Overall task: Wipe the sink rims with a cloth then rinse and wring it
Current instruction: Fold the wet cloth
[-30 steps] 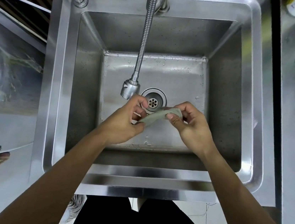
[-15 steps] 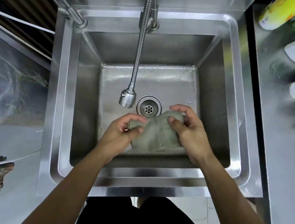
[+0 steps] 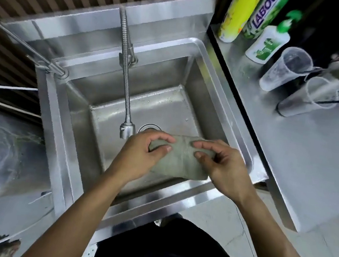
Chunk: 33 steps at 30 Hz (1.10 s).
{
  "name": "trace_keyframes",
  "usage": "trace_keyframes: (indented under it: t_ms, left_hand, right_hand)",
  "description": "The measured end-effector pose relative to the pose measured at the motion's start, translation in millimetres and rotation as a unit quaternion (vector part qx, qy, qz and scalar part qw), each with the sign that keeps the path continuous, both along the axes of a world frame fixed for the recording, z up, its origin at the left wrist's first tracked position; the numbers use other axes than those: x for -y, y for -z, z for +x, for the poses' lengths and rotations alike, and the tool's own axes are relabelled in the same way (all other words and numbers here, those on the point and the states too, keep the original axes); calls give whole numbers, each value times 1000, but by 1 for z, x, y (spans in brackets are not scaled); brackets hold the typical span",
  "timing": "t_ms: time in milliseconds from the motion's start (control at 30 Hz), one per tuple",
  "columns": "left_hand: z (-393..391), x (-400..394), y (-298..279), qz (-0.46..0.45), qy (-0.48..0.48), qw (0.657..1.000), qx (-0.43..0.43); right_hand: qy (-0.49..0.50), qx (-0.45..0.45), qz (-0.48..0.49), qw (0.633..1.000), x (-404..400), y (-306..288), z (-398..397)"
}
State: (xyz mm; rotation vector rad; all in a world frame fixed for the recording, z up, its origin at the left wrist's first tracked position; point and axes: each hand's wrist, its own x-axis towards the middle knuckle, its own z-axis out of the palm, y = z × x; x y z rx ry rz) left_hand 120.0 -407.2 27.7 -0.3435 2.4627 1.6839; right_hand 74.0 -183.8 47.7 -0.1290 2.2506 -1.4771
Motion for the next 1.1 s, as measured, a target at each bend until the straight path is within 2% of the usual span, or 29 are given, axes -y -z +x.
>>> trace_keyframes:
  t_ms: [133, 333, 467, 633, 733, 833, 900, 967, 1100]
  left_hand:
    - [-20, -37, -11, 26, 38, 999, -18]
    - [-49, -136, -9, 23, 203, 979, -23]
    - [-62, -217, -2, 19, 305, 952, -13]
    - [-79, -293, 8, -42, 333, 939, -68]
    - [-92, -327, 18, -96, 344, 929, -98]
    - [-104, -345, 41, -192, 348, 911, -108]
    - [-103, -354, 55, -261, 354, 891, -112]
    - [-95, -361, 64, -282, 351, 884, -124]
    - [-78, -369, 72, -268, 300, 906, -130]
  right_hand:
    - [138, -16, -6, 990, -33, -11, 33]
    - [339, -13, -20, 940, -112, -15, 78]
    - [413, -2, -24, 910, -178, -5, 99]
    - [419, 25, -27, 907, -243, 12, 99]
    - [405, 5, 18, 914, -274, 25, 82]
    - [280, 2, 128, 951, -298, 44, 62]
    - [169, -2, 229, 959, -311, 56, 53]
    - [99, -62, 292, 949, -321, 61, 48]
    - [38, -223, 351, 909, -334, 68, 35]
